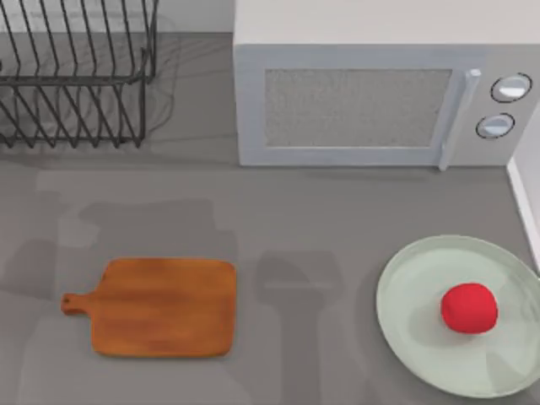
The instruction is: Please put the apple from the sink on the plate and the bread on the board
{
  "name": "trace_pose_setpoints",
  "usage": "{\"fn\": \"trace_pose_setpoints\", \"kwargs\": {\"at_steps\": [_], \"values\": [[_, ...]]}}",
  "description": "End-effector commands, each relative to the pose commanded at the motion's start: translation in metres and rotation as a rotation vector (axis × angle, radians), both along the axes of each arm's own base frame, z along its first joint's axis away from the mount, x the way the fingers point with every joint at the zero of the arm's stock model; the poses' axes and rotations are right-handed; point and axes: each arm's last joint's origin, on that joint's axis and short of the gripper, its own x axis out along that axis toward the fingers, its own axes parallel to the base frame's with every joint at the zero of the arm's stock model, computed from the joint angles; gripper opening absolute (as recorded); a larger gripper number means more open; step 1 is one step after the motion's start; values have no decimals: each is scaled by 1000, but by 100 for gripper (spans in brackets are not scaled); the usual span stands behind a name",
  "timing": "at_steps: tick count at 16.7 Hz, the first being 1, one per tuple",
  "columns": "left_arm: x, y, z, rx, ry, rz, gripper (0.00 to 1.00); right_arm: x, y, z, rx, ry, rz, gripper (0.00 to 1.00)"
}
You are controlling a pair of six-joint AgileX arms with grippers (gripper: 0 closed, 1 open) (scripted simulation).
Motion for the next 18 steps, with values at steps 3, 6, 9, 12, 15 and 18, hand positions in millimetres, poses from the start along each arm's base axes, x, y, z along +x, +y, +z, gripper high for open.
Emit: {"fn": "trace_pose_setpoints", "kwargs": {"at_steps": [3, 6, 9, 12, 15, 18], "values": [[4, -14, -3, -1, 12, 112, 0, 0, 0, 0, 0, 0, 0, 100], [7, -37, -8, 2, 28, 290, 0, 0, 0, 0, 0, 0, 0, 100], [4, -66, -15, 12, 46, 533, 0, 0, 0, 0, 0, 0, 0, 100], [-4, -98, -23, 31, 65, 817, 0, 0, 0, 0, 0, 0, 0, 100], [-16, -128, -30, 57, 77, 1105, 0, 0, 0, 0, 0, 0, 0, 100], [-31, -155, -33, 72, 70, 1367, 0, 0, 0, 0, 0, 0, 0, 100]]}}
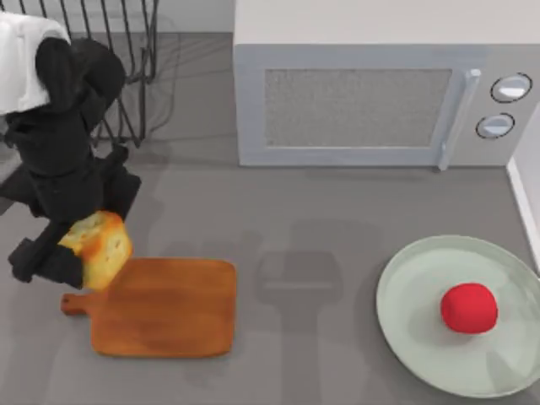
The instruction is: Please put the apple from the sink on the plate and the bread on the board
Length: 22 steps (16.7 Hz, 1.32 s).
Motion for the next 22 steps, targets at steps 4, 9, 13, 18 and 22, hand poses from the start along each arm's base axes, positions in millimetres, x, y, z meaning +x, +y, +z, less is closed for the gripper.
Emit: {"fn": "trace_pose_setpoints", "kwargs": {"at_steps": [4, 9, 13, 18, 22], "values": [[-20, -26, 2, 9, -39, 248, 0, 0, 0, 0, 0, 0, 0, 100], [-34, -40, 7, -8, -84, 383, 0, 0, 0, 0, 0, 0, 0, 100], [-35, -40, 7, -9, -87, 388, 0, 0, 0, 0, 0, 0, 0, 100], [-33, -39, -3, -7, -86, 395, 0, 0, 0, 0, 0, 0, 0, 100], [-34, -41, -23, -11, -87, 390, 0, 0, 0, 0, 0, 0, 0, 100]]}}
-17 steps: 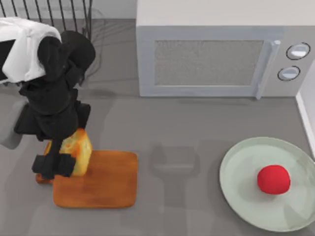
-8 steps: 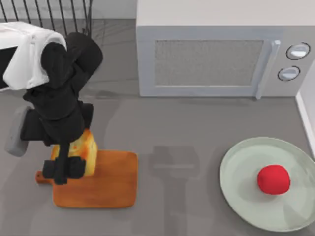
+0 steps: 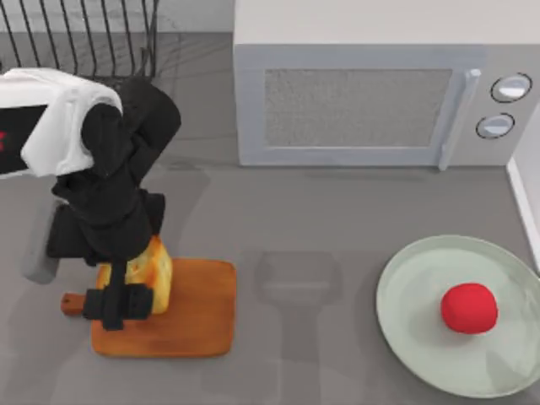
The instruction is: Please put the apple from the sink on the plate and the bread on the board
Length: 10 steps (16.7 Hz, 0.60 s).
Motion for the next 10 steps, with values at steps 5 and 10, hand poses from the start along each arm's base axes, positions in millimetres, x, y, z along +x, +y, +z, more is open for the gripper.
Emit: {"fn": "trace_pose_setpoints", "kwargs": {"at_steps": [5, 10], "values": [[-1, 0, -15, 2, 1, -1, 0, 0, 0, 0, 0, 0, 0, 100], [-1, 0, -15, 2, 1, -1, 23, 0, 0, 0, 0, 0, 0, 100]]}}
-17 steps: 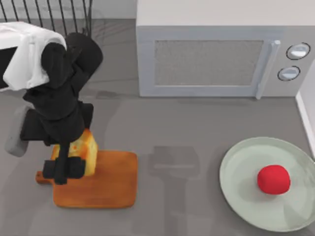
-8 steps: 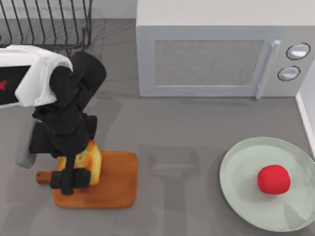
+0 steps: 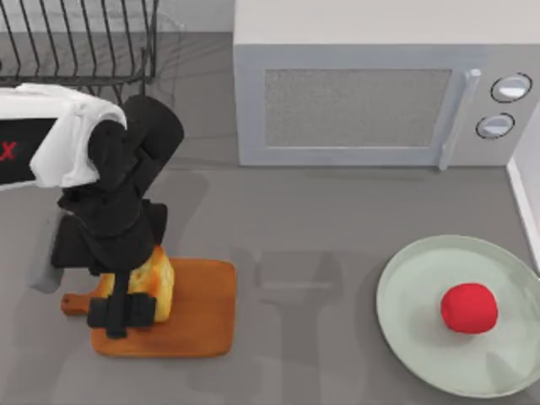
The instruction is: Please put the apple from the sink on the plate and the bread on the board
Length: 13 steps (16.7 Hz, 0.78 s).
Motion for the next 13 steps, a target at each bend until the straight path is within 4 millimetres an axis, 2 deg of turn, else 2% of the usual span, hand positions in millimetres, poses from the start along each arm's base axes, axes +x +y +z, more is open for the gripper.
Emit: {"fn": "trace_pose_setpoints", "kwargs": {"at_steps": [10, 13], "values": [[0, 0, 0, 0, 0, 0, 98, 0, 0, 0, 0, 0, 0, 100], [0, 0, 0, 0, 0, 0, 100, 0, 0, 0, 0, 0, 0, 100]]}}
